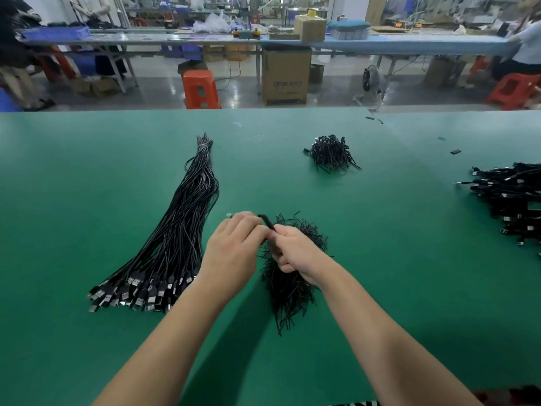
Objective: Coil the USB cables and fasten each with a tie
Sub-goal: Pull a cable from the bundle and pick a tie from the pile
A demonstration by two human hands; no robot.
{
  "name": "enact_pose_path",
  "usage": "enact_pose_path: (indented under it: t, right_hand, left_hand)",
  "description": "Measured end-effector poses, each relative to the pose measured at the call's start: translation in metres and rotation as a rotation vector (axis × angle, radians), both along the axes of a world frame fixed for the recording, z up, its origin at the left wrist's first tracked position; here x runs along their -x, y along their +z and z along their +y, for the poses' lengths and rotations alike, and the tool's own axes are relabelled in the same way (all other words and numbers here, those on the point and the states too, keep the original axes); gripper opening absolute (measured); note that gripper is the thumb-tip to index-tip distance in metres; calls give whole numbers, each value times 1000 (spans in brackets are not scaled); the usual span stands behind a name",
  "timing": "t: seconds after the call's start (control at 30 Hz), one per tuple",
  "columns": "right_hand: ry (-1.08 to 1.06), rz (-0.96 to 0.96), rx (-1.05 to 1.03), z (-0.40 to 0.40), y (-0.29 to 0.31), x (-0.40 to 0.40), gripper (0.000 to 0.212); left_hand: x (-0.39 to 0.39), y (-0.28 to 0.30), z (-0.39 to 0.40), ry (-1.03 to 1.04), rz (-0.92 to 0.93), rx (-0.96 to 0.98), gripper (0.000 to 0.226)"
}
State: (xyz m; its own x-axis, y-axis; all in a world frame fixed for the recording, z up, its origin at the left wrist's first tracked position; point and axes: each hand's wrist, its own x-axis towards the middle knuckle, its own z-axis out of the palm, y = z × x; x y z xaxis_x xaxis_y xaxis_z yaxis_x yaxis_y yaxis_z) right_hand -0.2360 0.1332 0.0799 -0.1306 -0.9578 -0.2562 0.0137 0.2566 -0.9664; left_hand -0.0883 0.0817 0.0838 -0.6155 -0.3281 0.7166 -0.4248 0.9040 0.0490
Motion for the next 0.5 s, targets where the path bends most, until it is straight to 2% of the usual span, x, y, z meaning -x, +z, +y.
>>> enact_pose_path:
  t: [0.1, 0.2, 0.3, 0.37, 0.43, 0.5]
  right_hand:
    - [155, -93, -60, 5, 9, 5, 40]
    - [226, -180, -87, 7, 14, 7, 29]
    - [253, -285, -73, 8, 14, 4, 24]
    - [222, -327, -74, 9, 12, 2, 21]
    - [193, -321, -53, 10, 10, -1, 20]
    - [181, -217, 15, 11, 7, -4, 22]
  left_hand:
    - [-2, 6, -5, -95, -36, -24, 20]
    - [-3, 11, -6, -74, -10, -179, 10]
    - [-2, 14, 1, -59, 97, -340, 24]
    - [1, 16, 4, -35, 119, -413, 23]
    - [4, 15, 4, -13, 133, -469, 15]
    - [6, 14, 3, 4, 161, -518, 9]
